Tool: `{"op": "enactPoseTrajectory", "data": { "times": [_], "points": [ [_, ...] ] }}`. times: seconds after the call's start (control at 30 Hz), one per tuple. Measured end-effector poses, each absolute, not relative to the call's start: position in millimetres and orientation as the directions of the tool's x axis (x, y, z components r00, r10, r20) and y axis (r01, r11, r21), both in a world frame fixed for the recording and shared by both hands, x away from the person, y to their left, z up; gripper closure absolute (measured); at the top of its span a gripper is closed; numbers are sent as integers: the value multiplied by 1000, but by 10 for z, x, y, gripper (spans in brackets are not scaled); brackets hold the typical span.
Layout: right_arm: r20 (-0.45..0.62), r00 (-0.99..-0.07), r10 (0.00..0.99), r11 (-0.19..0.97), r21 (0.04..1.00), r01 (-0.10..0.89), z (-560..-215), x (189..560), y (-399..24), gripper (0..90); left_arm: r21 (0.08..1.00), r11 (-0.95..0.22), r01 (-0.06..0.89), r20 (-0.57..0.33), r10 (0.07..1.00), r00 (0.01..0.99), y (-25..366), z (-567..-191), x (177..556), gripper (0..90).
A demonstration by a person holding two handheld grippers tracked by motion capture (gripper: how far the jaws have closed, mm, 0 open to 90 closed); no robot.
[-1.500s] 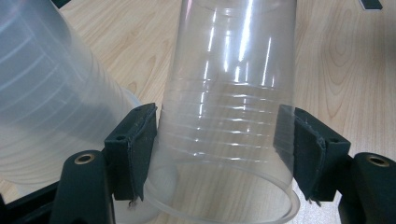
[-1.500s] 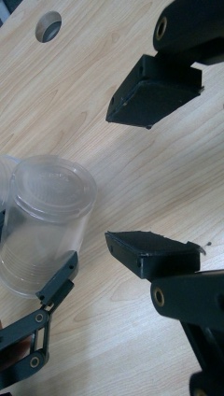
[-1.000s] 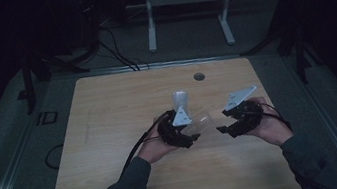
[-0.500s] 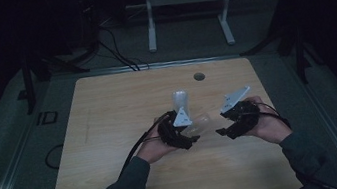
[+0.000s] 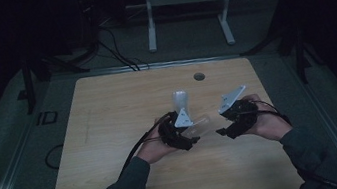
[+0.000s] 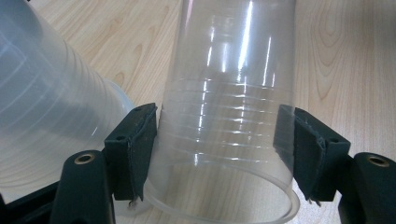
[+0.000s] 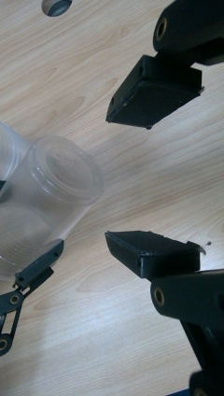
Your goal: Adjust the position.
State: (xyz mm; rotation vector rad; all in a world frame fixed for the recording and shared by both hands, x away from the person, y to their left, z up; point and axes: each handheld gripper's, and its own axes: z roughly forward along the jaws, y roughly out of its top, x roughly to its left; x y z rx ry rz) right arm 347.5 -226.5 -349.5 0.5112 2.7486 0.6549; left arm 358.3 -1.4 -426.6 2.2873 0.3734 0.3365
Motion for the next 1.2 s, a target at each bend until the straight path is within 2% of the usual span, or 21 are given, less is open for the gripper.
{"op": "enactPoseTrajectory", "data": {
  "times": [1.2],
  "points": [
    [-240, -926, 292, 925, 318, 209, -3407, 3502, -2100, 350, 727, -670, 152, 140, 361, 922, -14, -4280, 3572, 309]
  ]
}}
